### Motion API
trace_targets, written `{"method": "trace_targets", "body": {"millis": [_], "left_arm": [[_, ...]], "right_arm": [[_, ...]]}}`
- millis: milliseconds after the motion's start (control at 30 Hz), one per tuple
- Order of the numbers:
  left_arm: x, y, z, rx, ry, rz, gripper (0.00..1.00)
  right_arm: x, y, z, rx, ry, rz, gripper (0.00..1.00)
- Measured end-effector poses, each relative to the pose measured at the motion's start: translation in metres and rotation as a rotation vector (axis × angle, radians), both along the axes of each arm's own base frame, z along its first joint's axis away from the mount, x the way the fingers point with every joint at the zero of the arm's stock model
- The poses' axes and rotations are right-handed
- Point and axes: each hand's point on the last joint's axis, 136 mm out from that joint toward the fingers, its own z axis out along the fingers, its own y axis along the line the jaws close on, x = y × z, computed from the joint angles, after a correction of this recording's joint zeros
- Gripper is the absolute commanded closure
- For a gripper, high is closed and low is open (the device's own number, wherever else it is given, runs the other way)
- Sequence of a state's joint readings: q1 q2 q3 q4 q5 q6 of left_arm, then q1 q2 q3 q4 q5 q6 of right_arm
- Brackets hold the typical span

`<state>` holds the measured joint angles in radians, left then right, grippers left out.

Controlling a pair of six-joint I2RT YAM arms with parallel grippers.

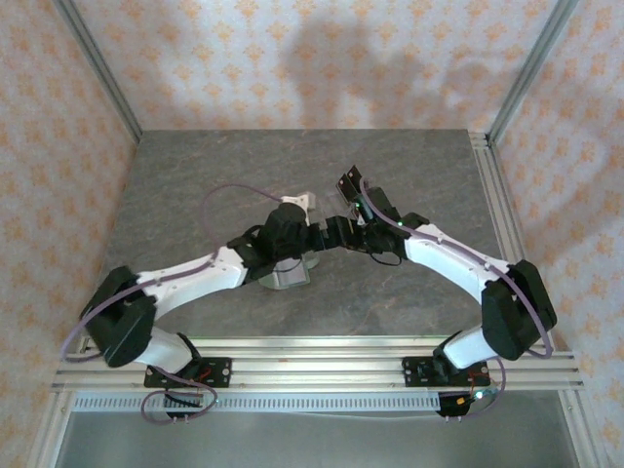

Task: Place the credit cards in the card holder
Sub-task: Close the card holder at the center of the table.

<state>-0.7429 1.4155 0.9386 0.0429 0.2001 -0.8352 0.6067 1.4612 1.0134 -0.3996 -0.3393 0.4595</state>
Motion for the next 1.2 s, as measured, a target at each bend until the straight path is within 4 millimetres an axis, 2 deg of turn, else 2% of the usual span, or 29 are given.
{"method": "trace_targets", "body": {"millis": [100, 133, 167, 200, 233, 267, 300, 333, 400, 500, 900, 1067, 1200], "left_arm": [[-0.005, 0.036, 0.015, 0.034, 0.018, 0.046, 0.00], [0.001, 0.060, 0.016, 0.055, 0.015, 0.122, 0.00], [0.010, 0.101, 0.008, 0.092, 0.031, 0.247, 0.00], [0.017, 0.150, -0.007, 0.140, 0.060, 0.394, 0.00], [0.016, 0.190, -0.025, 0.190, 0.099, 0.510, 0.00], [0.008, 0.226, -0.048, 0.248, 0.155, 0.610, 0.00], [-0.006, 0.247, -0.072, 0.297, 0.217, 0.660, 0.00], [-0.019, 0.255, -0.092, 0.333, 0.273, 0.671, 0.00], [-0.044, 0.262, -0.126, 0.392, 0.368, 0.659, 0.00], [-0.058, 0.260, -0.149, 0.402, 0.426, 0.628, 0.00], [-0.030, 0.230, -0.137, 0.207, 0.318, 0.569, 0.00], [-0.019, 0.218, -0.139, 0.151, 0.308, 0.540, 0.00], [-0.018, 0.211, -0.143, 0.123, 0.316, 0.525, 0.00]], "right_arm": [[-0.002, 0.029, 0.013, 0.062, -0.027, 0.085, 0.63], [-0.005, 0.033, 0.011, 0.068, -0.017, 0.107, 0.62], [-0.008, 0.032, 0.008, 0.063, 0.004, 0.115, 0.62], [-0.010, 0.031, 0.004, 0.059, 0.021, 0.117, 0.62], [-0.010, 0.030, 0.001, 0.056, 0.033, 0.117, 0.62], [-0.009, 0.029, -0.004, 0.052, 0.046, 0.118, 0.62], [-0.010, 0.029, -0.009, 0.046, 0.059, 0.120, 0.62], [-0.010, 0.029, -0.014, 0.042, 0.074, 0.121, 0.62], [-0.012, 0.031, -0.023, 0.034, 0.103, 0.128, 0.62], [-0.013, 0.031, -0.033, 0.023, 0.129, 0.130, 0.62], [-0.012, 0.033, -0.044, 0.009, 0.152, 0.137, 0.62], [-0.012, 0.033, -0.047, 0.003, 0.158, 0.140, 0.62], [-0.011, 0.034, -0.046, 0.005, 0.153, 0.141, 0.62]]}}
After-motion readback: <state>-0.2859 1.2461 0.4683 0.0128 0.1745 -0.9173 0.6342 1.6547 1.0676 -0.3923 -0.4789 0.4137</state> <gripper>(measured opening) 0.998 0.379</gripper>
